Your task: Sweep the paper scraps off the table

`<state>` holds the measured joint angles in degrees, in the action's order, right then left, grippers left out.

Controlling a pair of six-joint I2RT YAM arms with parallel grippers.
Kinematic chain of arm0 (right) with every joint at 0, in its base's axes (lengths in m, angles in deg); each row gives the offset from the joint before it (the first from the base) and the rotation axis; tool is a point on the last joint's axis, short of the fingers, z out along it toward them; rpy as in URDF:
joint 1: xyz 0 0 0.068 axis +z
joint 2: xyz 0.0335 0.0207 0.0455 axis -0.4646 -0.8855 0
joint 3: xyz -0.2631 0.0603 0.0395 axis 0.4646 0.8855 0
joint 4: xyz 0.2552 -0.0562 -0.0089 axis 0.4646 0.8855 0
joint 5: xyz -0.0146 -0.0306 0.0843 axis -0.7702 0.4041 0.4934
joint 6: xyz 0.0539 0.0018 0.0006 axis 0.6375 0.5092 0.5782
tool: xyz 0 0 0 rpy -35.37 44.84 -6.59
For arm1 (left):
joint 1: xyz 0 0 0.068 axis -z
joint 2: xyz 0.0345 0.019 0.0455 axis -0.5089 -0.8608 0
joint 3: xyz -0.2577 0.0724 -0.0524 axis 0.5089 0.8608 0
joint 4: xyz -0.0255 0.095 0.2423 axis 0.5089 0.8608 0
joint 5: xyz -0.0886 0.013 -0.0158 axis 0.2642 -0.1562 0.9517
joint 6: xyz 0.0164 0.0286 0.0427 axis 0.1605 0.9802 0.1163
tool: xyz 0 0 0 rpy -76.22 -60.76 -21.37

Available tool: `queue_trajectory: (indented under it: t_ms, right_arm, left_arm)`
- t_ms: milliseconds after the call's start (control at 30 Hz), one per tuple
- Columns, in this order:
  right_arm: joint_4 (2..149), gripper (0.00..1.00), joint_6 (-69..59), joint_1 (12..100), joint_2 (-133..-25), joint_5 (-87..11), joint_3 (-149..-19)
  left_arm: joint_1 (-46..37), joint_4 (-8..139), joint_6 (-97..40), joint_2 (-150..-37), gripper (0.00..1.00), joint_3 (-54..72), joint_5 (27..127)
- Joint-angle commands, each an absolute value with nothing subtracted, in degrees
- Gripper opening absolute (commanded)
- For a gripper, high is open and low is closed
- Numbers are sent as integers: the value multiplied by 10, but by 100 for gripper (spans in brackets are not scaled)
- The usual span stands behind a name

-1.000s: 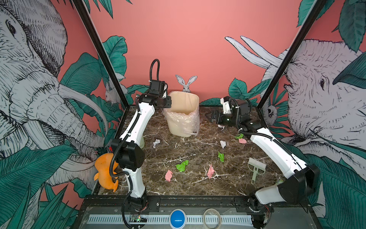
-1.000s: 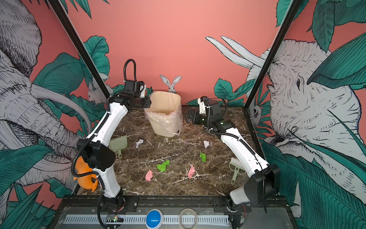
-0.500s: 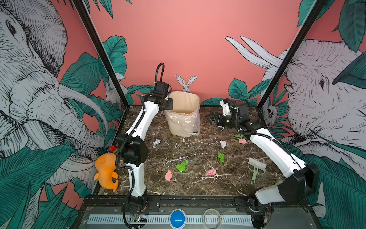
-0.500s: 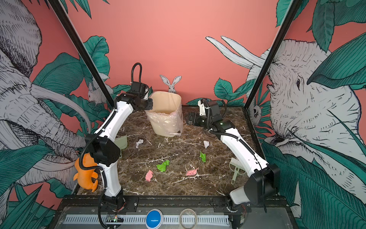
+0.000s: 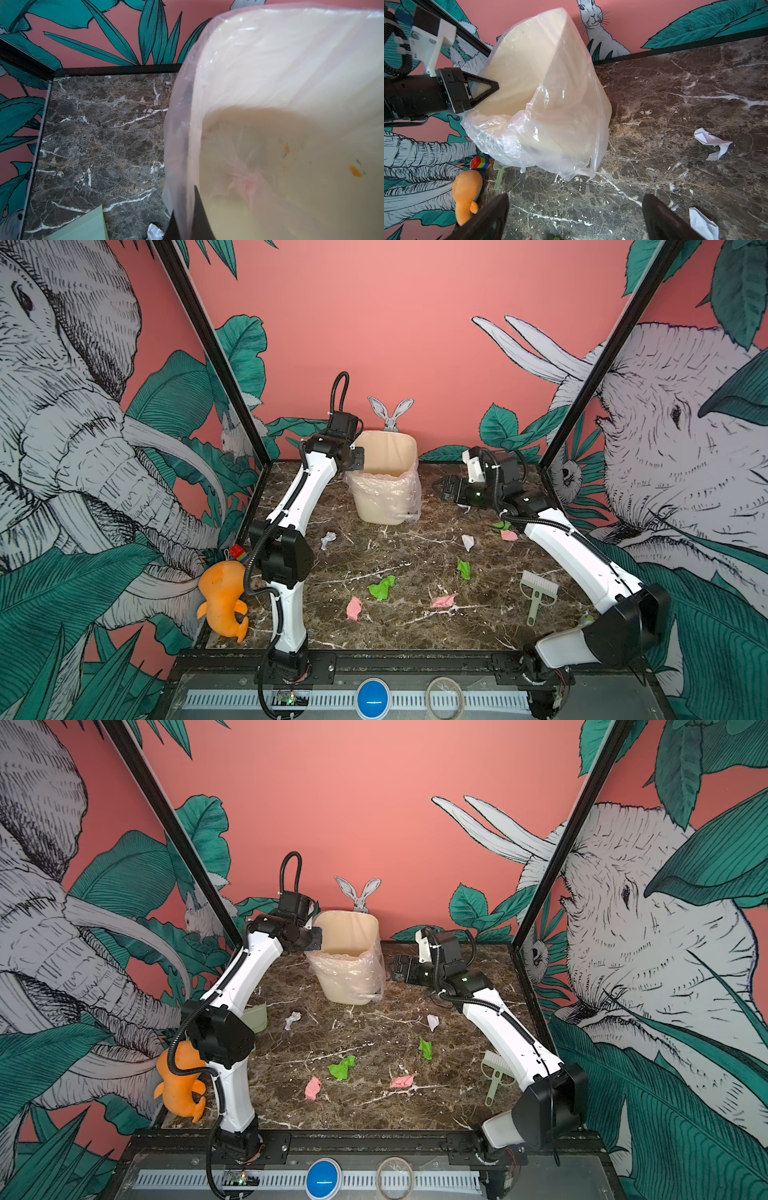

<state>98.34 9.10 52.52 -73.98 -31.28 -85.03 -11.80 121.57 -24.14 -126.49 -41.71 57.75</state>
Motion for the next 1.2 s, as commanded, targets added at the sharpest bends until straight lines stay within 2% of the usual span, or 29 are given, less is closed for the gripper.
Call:
queue_trajectory:
  t_ms: [0, 367, 867, 933, 1067, 1167]
  right_arm:
    - [986, 99, 86, 528, -731, -322, -848]
    - [989, 99, 89, 528, -733, -320, -854]
    - [997, 99, 91, 528, -740, -318, -864]
    - [1000, 99, 90, 528, -740, -318, -864]
    - [1002, 99, 91, 528, -741, -320, -867]
    - [1006, 99, 89, 528, -741, -323, -871]
  left_arm:
    - [-126, 1219, -250, -1223, 0, -412, 526]
    - [-211, 1127, -312, -1095, 0, -215, 518]
    - [-243, 1101, -329, -1066, 0, -152, 494]
    - [-243, 1098, -328, -1061, 5, -147, 494]
    - [-243, 1094, -324, -1053, 29, -147, 492]
    - [-243, 1090, -322, -1046, 43, -150, 492]
